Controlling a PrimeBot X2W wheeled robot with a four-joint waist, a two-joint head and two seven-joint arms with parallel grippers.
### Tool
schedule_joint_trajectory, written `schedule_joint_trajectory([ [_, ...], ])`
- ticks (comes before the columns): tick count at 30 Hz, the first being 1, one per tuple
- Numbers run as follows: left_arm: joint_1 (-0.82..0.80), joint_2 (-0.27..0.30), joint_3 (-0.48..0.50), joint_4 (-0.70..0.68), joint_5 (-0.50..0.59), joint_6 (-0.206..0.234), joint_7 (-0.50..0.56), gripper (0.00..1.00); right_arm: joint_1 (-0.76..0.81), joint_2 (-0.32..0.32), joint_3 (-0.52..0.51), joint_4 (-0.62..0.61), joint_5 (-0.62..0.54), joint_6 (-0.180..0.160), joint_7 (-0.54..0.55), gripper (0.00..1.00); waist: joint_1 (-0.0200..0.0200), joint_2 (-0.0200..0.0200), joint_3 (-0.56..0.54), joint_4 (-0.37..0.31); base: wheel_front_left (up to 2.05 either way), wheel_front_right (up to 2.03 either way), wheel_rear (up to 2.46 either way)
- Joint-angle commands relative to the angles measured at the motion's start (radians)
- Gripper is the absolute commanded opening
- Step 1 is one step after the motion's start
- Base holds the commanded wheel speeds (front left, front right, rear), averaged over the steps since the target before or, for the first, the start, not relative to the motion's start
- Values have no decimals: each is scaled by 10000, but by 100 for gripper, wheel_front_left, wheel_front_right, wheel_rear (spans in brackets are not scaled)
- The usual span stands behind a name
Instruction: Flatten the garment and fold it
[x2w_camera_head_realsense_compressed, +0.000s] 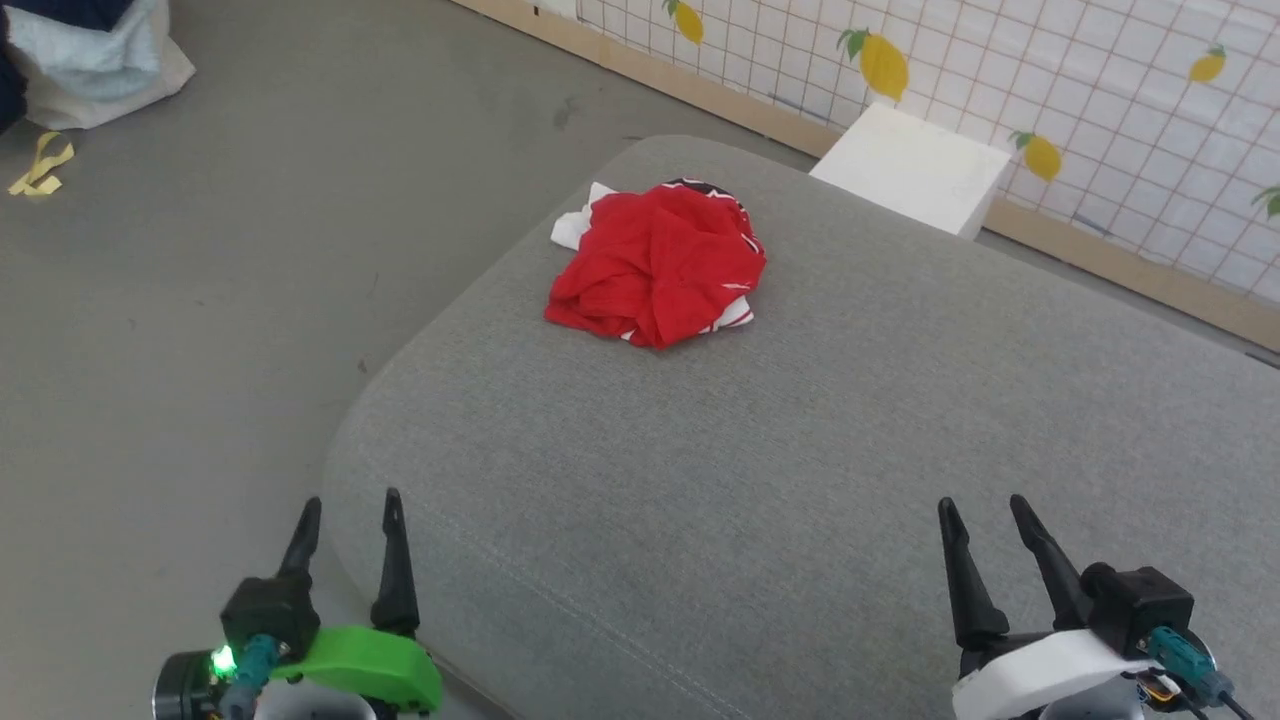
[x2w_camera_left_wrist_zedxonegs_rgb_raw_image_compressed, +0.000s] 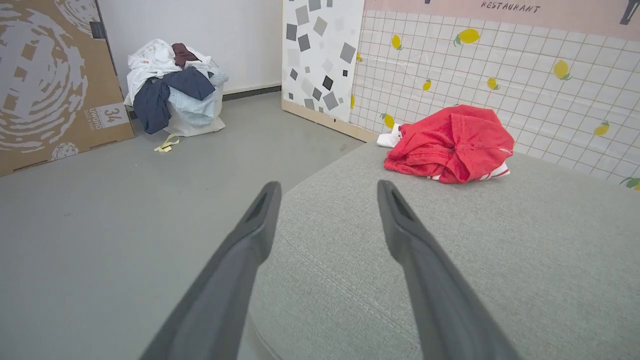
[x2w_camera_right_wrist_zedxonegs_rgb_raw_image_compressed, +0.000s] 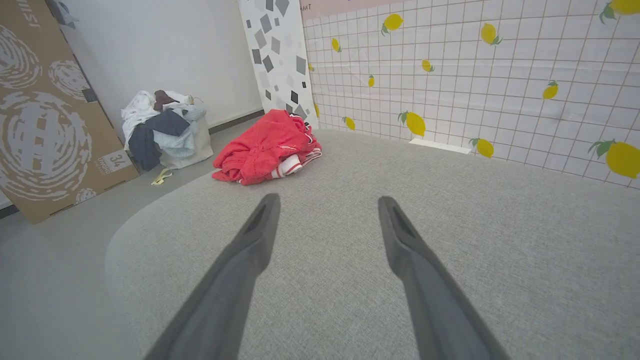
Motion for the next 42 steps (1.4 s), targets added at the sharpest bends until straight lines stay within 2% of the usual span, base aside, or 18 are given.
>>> schedule_joint_trajectory([
  [1, -261, 75, 63, -99, -79, -93, -47, 100, -138, -1, 1, 12, 30, -17, -61, 100, 0, -1, 86, -98, 0, 0, 0],
  [9, -2065, 241, 347, 176, -462, -544, -47, 100, -370, -1, 5, -26, -249, -17, -61, 100, 0, -1, 609, -642, 0, 0, 0],
  [14, -3706, 392, 478, 1260, -992, -878, 12, 100, -636, -1, -93, -273, -613, -17, 82, 100, 0, -1, 1376, -1219, 0, 0, 0],
  [21, -6430, 735, 554, 3193, -1857, -1176, 872, 100, -1019, -1, -432, -1099, -1261, -17, 623, 100, 0, -1, 2840, -2080, 0, 0, 0],
  [25, -7961, 974, 554, 4382, -2315, -1258, 1778, 100, -1125, -1, -611, -1720, -1546, -17, 941, 100, 0, -1, 3745, -2580, 0, 0, 0],
  [31, -9898, 1247, 641, 6149, -2919, -1205, 3863, 100, -1157, -1, -906, -2626, -1758, -17, 1237, 100, 0, -1, 4890, -3268, 0, 0, 0],
  [36, -11096, 1395, 530, 7144, -3078, -842, 5761, 100, -1090, -1, -1130, -3307, -1814, -17, 1382, 100, 0, -1, 5665, -3634, 0, 0, 0],
  [42, -11588, 1433, 105, 8158, -2886, -260, 7917, 100, -1045, -1, -1293, -3739, -1734, -17, 1407, 100, 0, -1, 6178, -3818, 0, 0, 0],
])
